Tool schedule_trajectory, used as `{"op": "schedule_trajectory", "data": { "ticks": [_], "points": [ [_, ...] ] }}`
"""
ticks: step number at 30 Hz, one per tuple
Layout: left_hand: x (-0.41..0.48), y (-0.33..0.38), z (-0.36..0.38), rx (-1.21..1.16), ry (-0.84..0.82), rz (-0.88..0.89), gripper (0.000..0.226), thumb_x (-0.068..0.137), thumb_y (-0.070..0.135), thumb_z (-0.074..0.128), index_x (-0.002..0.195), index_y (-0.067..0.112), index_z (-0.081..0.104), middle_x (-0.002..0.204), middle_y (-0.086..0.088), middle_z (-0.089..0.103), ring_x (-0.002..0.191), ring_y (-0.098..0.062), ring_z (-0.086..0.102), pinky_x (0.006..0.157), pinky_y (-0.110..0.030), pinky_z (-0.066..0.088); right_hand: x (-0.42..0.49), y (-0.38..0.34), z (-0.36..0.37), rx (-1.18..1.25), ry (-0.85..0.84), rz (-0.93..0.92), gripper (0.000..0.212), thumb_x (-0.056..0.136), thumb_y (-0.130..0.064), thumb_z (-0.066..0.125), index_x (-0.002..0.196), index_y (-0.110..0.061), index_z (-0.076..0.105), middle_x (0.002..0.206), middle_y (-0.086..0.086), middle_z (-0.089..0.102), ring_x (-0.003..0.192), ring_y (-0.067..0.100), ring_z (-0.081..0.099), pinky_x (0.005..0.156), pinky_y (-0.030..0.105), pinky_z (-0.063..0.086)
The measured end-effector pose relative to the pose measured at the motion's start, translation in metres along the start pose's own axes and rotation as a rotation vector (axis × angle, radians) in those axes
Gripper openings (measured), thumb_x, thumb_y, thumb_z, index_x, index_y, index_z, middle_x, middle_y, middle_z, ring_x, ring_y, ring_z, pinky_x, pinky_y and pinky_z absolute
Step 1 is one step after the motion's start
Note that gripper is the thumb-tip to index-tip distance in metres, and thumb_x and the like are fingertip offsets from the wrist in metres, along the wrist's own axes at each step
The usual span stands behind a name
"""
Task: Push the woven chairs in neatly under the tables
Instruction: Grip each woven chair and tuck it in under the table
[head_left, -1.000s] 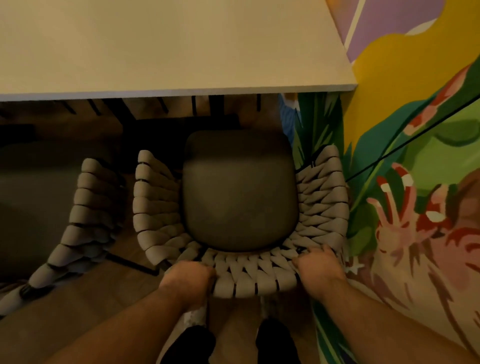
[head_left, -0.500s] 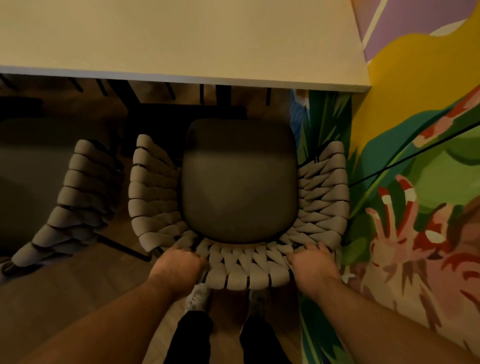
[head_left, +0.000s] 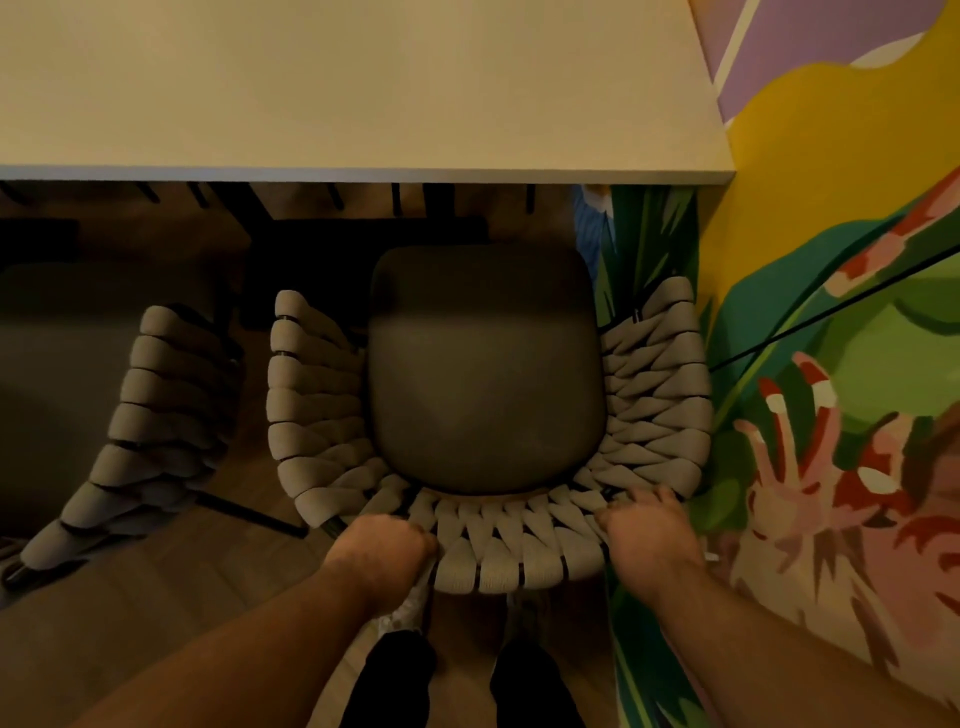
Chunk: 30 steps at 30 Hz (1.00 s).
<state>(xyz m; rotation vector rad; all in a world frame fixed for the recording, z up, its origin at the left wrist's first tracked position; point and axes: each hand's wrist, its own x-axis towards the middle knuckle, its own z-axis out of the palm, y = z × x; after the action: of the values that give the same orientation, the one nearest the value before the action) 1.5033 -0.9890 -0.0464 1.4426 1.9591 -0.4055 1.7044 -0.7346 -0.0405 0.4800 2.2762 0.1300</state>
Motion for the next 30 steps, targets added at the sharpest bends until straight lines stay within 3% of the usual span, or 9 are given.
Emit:
{"op": "schedule_trajectory", "data": {
  "ticks": [12,18,24,30],
  "points": [
    [0.004,0.003,0.001,-0.011,-0.025,-0.056,0.046,0.104,0.017,0.055,0.146,0.036,0.055,0.125,0.006,0.068,0.108,-0.017,0.065,0.084,-0.033,0.052,0.001,-0.001,-0.008,-0.050,-0.064,-0.005,0.037,0.104,-0.026,0.047,0.137,-0.029,0.064,0.137,0.002,0.067,0.133,0.027,0.050,0.115,0.050,0.032],
    [0.002,0.008,-0.003,0.004,-0.023,-0.065,0.046,0.106,0.018,0.051,0.148,0.037,0.054,0.129,0.005,0.067,0.112,-0.018,0.064,0.079,-0.030,0.041,-0.001,0.003,-0.009,-0.062,-0.073,-0.030,0.037,0.105,-0.027,0.048,0.139,-0.028,0.062,0.137,0.001,0.067,0.134,0.027,0.050,0.116,0.049,0.033],
    [-0.011,0.012,-0.013,-0.077,-0.088,-0.129,0.044,0.104,0.018,0.057,0.145,0.032,0.055,0.127,0.001,0.065,0.113,-0.020,0.061,0.088,-0.033,0.045,-0.005,0.000,-0.023,-0.001,-0.167,-0.047,0.036,0.099,-0.036,0.055,0.134,-0.030,0.063,0.131,0.001,0.067,0.130,0.025,0.053,0.118,0.051,0.030],
    [-0.051,-0.009,-0.027,-0.268,-0.095,-0.153,0.060,0.099,0.021,0.061,0.155,0.038,0.046,0.143,0.002,0.057,0.126,-0.021,0.057,0.101,-0.039,0.053,-0.017,-0.018,-0.063,0.148,-0.274,-0.060,0.035,0.097,-0.039,0.059,0.130,-0.030,0.066,0.129,-0.001,0.069,0.119,0.021,0.063,0.103,0.039,0.049]
  ]
}}
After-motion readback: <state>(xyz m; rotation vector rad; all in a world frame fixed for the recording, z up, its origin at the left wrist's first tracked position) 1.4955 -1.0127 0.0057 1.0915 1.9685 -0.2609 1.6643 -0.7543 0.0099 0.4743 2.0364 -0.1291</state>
